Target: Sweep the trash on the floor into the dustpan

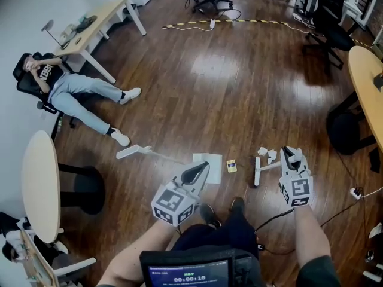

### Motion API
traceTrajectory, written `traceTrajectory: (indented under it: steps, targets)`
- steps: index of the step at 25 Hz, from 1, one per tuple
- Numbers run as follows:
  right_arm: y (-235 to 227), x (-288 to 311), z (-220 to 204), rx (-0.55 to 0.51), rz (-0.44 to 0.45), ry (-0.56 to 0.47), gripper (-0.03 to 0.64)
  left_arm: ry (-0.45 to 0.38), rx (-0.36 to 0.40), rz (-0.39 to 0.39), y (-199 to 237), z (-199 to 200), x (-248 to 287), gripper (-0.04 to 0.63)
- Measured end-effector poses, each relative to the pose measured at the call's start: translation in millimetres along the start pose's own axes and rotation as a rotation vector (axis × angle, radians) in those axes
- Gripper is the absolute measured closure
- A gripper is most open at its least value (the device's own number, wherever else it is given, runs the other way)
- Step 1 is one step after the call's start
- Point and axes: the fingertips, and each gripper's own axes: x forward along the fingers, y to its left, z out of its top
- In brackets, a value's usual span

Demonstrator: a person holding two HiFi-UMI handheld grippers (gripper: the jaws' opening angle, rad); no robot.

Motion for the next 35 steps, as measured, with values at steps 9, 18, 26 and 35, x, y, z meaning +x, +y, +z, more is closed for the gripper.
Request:
traceTrajectory:
  steps: [9, 18, 26, 35]
  targets:
    - [100.8, 56.1, 20.3, -0.062, 0.189, 0.009, 0.574, -0.021, -0.034, 0.014, 45.4, -5.2, -4.9, 0.592]
    - [262.3, 134.5, 52.2, -0.014, 0.251, -0.031, 0.571, 0.01, 0.023, -0.022, 164.4, -42.0, -71.5, 0.592]
    - [341.9, 156.3, 97.2, 0.07, 0.332, -0.113, 0.571, 0.02, 0.0, -0.041, 213.9, -58.1, -111.1, 0.592]
    - [321.4, 123.1, 123.7, 0.029, 0.235, -0.141, 0.575, -0.018, 0.0, -0.112, 206.7, -38.9, -109.1, 0.592]
